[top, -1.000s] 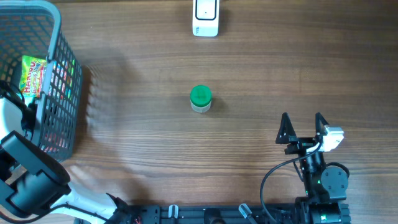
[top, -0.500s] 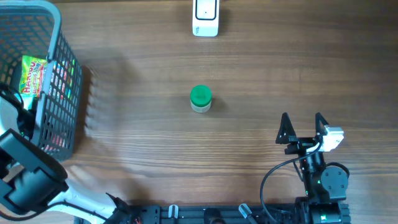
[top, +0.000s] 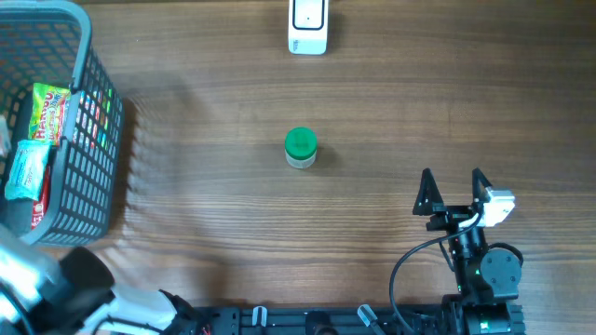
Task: Scan the item barcode
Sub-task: 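Reach the left gripper into the basket and grasp the red Kleenex pack, then carry the Kleenex pack past the scanner and place it right of the jar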
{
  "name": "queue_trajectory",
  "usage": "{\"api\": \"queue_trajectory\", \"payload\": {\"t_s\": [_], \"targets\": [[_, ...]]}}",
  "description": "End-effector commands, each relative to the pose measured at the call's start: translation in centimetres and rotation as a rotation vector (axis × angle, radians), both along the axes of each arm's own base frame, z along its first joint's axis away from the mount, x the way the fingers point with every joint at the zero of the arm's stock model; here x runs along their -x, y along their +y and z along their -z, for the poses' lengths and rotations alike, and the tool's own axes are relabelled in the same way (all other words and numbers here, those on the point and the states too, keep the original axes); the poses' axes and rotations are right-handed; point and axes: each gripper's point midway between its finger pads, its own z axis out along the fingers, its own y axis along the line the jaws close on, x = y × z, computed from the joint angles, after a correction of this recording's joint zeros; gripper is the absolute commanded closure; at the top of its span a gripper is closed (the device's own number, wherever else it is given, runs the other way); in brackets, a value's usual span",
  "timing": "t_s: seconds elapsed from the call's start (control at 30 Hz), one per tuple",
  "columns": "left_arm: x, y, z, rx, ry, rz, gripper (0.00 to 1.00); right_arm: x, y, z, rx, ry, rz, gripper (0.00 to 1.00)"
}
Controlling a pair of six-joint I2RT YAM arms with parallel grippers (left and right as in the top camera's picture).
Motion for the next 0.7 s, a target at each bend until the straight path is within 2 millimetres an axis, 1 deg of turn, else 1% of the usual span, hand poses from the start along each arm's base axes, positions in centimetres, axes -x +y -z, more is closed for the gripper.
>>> {"api": "queue_trajectory", "payload": {"t_s": [0.0, 0.07, 0.17, 0.23, 0.27, 0.3, 0.33, 0.4, 0.53, 0.57, 0.6, 0.63, 0.67], "targets": [[-0.8, -9.3, -5.3, 0.032, -0.177, 0.179, 0.96, 0.0, -0.1, -0.1, -0.002, -0.007, 0.009, 0.0], [-1.6, -13.6, -5.8, 0.058, -0.195, 0.249, 0.96, 0.0, -0.1, -0.1, -0.002, -0.007, 0.009, 0.0], [-3.0, -20.2, -5.6, 0.111, -0.191, 0.32, 0.96, 0.0, -0.1, -0.1, -0.002, -0.007, 0.009, 0.0], [-3.8, -24.4, -4.8, 0.109, -0.165, 0.357, 0.96, 0.0, -0.1, -0.1, -0.002, -0.007, 0.009, 0.0], [-4.2, -26.0, -4.4, 0.102, -0.152, 0.374, 0.96, 0.0, -0.1, -0.1, -0.002, -0.007, 0.009, 0.0], [-4.6, -28.7, -3.6, 0.09, -0.13, 0.399, 0.96, 0.0, -0.1, -0.1, -0.002, -0.007, 0.009, 0.0], [-5.0, -30.7, -2.8, 0.081, -0.111, 0.416, 0.96, 0.0, -0.1, -0.1, -0.002, -0.007, 0.009, 0.0], [-5.6, -35.0, -0.8, 0.086, -0.06, 0.45, 0.96, 0.0, -0.1, -0.1, -0.002, -0.007, 0.009, 0.0], [-6.5, -43.3, 4.9, 0.127, 0.059, 0.491, 0.96, 0.0, -0.1, -0.1, -0.002, -0.007, 0.009, 0.0], [-6.9, -45.4, 6.5, 0.128, 0.083, 0.522, 0.96, 0.0, -0.1, -0.1, -0.002, -0.007, 0.009, 0.0], [-7.2, -48.0, 8.5, 0.131, 0.114, 0.562, 0.96, 0.0, -0.1, -0.1, -0.002, -0.007, 0.009, 0.0], [-7.3, -49.8, 10.3, 0.134, 0.144, 0.588, 0.96, 0.0, -0.1, -0.1, -0.002, -0.007, 0.009, 0.0], [-7.2, -51.6, 12.5, 0.13, 0.19, 0.614, 0.96, 0.0, -0.1, -0.1, -0.002, -0.007, 0.009, 0.0]]}}
